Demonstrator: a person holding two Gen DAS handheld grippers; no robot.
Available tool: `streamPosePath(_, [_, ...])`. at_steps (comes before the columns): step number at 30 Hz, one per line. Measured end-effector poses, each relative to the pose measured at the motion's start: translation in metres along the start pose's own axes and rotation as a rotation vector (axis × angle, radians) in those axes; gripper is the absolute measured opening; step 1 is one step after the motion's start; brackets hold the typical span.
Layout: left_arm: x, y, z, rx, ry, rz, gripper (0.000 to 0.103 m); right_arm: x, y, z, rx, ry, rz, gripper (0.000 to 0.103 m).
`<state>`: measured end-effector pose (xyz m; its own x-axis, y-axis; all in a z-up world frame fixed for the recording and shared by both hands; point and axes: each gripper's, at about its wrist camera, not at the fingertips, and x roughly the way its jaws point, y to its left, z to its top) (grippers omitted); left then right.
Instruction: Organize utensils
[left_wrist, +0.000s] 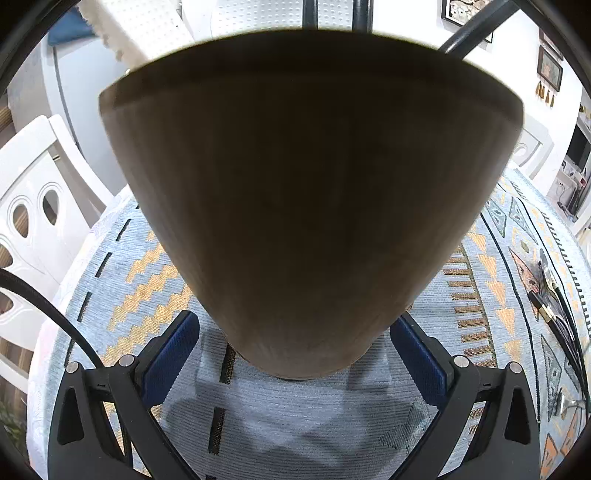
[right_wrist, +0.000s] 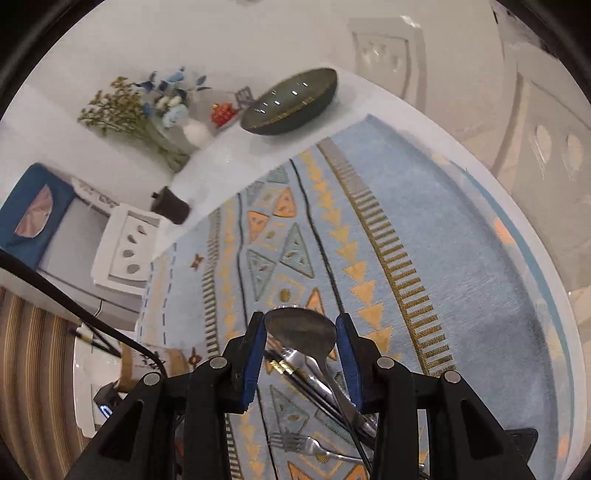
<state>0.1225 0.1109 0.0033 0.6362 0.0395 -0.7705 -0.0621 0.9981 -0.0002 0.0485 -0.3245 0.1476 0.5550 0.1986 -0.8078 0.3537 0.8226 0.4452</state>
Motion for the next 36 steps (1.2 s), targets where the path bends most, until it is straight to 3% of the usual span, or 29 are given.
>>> streamPosePath(5, [0.0, 0.0, 0.0, -0.001, 0.0, 0.0, 0.103, -0.009, 0.015, 0.001, -0.047, -0.029, 0.005, 0.036])
streamPosePath(7, [0.001, -0.001, 0.0, -0.003, 0.001, 0.0, 0.103, -0.01, 0.019, 0.001, -0.063, -0.037, 0.011, 0.024])
streamPosePath(9, [0.002, 0.0, 0.0, -0.004, 0.002, -0.001, 0.103, -0.008, 0.024, 0.004, -0.071, -0.039, 0.02, 0.021])
streamPosePath(16, [0.001, 0.001, 0.0, -0.008, 0.002, -0.005, 0.103, 0.016, 0.025, 0.008, -0.084, 0.009, -0.04, 0.02])
streamPosePath(27, [0.0, 0.001, 0.001, -0.013, 0.004, -0.007, 0.103, 0.093, -0.024, -0.013, 0.06, 0.355, -0.122, 0.024])
streamPosePath(33, [0.001, 0.002, 0.001, -0.016, 0.011, -0.006, 0.103, 0.114, -0.043, -0.011, 0.103, 0.409, -0.204, 0.024])
streamPosePath(36, [0.002, 0.001, 0.003, -0.015, 0.014, -0.005, 0.103, 0.127, -0.036, -0.01, 0.028, 0.429, -0.263, 0.024])
